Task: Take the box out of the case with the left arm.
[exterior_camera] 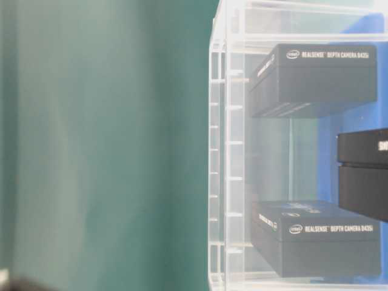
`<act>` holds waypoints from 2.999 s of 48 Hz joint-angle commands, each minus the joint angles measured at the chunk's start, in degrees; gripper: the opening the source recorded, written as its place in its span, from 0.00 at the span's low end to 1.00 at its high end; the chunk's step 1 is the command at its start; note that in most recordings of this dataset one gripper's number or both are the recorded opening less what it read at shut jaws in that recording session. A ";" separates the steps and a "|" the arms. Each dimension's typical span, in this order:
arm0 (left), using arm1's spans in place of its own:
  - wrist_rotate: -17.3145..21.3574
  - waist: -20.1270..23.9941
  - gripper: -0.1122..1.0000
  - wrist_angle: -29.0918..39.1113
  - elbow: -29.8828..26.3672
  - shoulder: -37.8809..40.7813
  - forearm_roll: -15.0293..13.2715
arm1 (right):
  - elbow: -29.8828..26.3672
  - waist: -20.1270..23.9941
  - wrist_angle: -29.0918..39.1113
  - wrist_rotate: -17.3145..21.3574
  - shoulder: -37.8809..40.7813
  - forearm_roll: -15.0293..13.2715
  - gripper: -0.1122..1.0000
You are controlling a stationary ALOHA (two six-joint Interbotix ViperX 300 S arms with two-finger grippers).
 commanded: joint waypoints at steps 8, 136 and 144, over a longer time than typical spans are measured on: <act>-0.26 -0.97 0.89 0.00 8.26 -10.20 0.26 | -1.32 -0.09 0.00 -0.26 0.09 -0.88 0.10; 28.30 32.08 0.89 0.18 9.49 -12.48 -1.67 | -1.05 0.00 0.00 -0.26 0.00 -0.88 0.10; 28.21 31.29 0.89 -0.35 6.06 -8.53 -1.67 | -1.05 0.00 -0.18 -0.26 0.09 -0.88 0.10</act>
